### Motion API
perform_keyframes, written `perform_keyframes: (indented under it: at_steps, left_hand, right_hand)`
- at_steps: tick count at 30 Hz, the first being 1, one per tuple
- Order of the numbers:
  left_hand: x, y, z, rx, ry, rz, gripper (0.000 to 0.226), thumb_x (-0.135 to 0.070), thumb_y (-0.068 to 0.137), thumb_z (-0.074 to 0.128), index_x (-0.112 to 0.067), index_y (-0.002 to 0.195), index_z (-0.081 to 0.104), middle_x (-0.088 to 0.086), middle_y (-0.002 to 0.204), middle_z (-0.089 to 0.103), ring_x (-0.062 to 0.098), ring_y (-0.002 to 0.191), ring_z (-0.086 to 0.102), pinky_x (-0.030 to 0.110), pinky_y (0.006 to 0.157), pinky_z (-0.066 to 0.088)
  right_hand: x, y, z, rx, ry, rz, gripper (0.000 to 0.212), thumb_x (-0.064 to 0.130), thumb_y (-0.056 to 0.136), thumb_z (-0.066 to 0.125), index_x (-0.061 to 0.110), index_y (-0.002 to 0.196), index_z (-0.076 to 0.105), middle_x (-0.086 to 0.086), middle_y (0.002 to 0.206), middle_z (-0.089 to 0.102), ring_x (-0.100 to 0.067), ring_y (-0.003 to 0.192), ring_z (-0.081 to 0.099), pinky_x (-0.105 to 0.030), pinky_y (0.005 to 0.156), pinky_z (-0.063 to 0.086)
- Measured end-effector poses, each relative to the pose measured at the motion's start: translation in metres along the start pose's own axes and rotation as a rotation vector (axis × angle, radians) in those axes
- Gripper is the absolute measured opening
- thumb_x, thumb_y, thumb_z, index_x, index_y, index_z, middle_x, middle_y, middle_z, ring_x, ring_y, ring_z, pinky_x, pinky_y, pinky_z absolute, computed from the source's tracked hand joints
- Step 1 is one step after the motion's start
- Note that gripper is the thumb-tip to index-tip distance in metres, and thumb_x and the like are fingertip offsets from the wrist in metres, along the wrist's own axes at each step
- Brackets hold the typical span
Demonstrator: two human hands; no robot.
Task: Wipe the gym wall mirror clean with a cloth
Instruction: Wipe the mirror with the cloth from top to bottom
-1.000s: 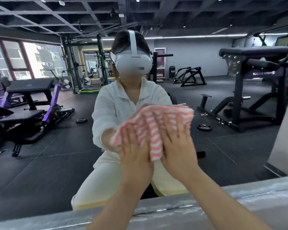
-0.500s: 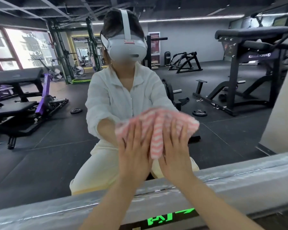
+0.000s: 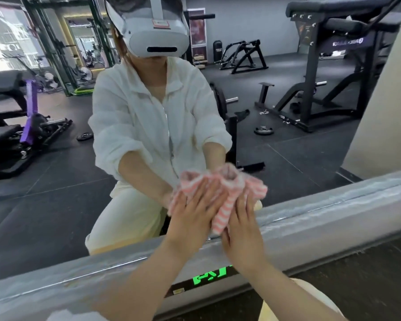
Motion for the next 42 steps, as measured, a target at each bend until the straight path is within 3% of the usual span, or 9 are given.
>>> perform_keyframes:
  at_steps: [3,8,14,24,27,30,33,38,42]
  left_hand:
    - [-0.017,-0.033,0.019,0.120,0.054,0.046,0.101,-0.036,0.078,0.056,-0.012,0.151,-0.008,0.009,0.158,-0.018,0.028,0.146,-0.013,0.049,0.117,-0.010]
    - [0.016,0.058,-0.028,-0.136,0.017,-0.033,0.068,-0.030,0.089,0.035,-0.015,0.152,0.013,0.008,0.159,-0.011,0.026,0.146,-0.013,0.049,0.113,0.001]
    - [0.071,0.180,-0.100,-0.272,-0.004,-0.156,0.059,-0.049,0.095,0.038,-0.022,0.148,0.035,0.010,0.152,0.034,0.035,0.140,0.030,0.052,0.109,0.008]
    - [-0.001,0.131,-0.041,-0.137,0.034,0.112,0.058,-0.030,0.089,0.038,-0.021,0.146,0.036,0.005,0.150,0.039,0.028,0.137,0.026,0.047,0.105,0.013]
    - [-0.038,0.088,-0.012,0.057,0.046,0.266,0.065,-0.030,0.085,0.031,-0.020,0.149,0.025,-0.002,0.152,0.022,0.025,0.140,0.019,0.043,0.103,0.020]
    - [-0.067,0.041,0.022,0.439,0.131,0.460,0.076,-0.032,0.097,0.031,-0.015,0.140,-0.030,0.010,0.146,-0.033,0.032,0.135,-0.032,0.050,0.110,-0.019]
    - [-0.076,0.010,0.030,0.694,0.134,0.553,0.079,-0.028,0.102,0.029,-0.007,0.132,-0.041,0.011,0.148,-0.039,0.030,0.129,-0.040,0.046,0.090,-0.033]
    - [-0.051,-0.020,0.024,0.717,0.088,0.469,0.077,-0.026,0.102,0.026,-0.004,0.128,-0.043,0.014,0.128,-0.053,0.031,0.108,-0.051,0.044,0.083,-0.036]
    - [-0.018,-0.068,0.023,0.400,0.102,0.376,0.096,-0.032,0.089,0.042,-0.002,0.140,-0.034,0.010,0.151,-0.024,0.027,0.138,-0.024,0.045,0.115,-0.004]
  right_hand:
    - [-0.012,-0.030,0.020,0.140,-0.027,0.026,0.070,0.031,0.092,0.037,0.001,0.152,0.014,-0.017,0.160,0.003,-0.036,0.147,0.009,-0.049,0.115,0.021]
    - [-0.019,0.037,-0.021,-0.021,0.185,0.110,0.065,0.032,0.101,0.024,-0.003,0.150,-0.001,-0.015,0.158,-0.010,-0.034,0.146,-0.015,-0.050,0.118,-0.001]
    - [-0.036,0.159,-0.111,-0.227,0.139,0.252,0.068,0.025,0.094,0.032,-0.001,0.151,0.004,-0.025,0.158,-0.003,-0.050,0.142,-0.012,-0.047,0.113,-0.012]
    - [-0.068,0.059,-0.044,-0.126,0.069,0.299,0.055,0.007,0.096,0.039,-0.011,0.146,0.023,-0.035,0.153,0.011,-0.045,0.143,0.009,-0.049,0.116,0.021]
    - [-0.068,-0.006,0.005,0.106,-0.001,0.361,0.056,0.012,0.094,0.029,-0.016,0.142,0.028,-0.041,0.146,0.021,-0.051,0.138,0.017,-0.047,0.117,0.016]
    - [-0.061,-0.055,0.031,0.308,-0.075,0.420,0.053,0.012,0.087,0.055,-0.009,0.134,0.043,-0.034,0.133,0.047,-0.050,0.119,0.048,-0.052,0.102,0.042]
    - [-0.058,-0.071,0.031,0.354,-0.082,0.436,0.052,0.013,0.075,0.075,-0.001,0.121,0.055,-0.028,0.120,0.054,-0.044,0.106,0.056,-0.053,0.090,0.050]
    - [-0.039,-0.059,0.030,0.360,-0.174,0.318,0.038,0.019,0.073,0.075,0.008,0.107,0.064,-0.021,0.108,0.062,-0.037,0.098,0.059,-0.047,0.088,0.052]
    - [0.003,-0.056,0.042,0.415,-0.129,0.133,0.041,0.028,0.074,0.077,0.013,0.111,0.067,-0.013,0.111,0.066,-0.034,0.103,0.061,-0.047,0.091,0.052]
Point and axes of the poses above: each hand's wrist, its own y-axis towards the middle knuckle, its own z-axis out of the palm, x = y × z, the point moved 6 cm from there along y, towards the middle knuckle
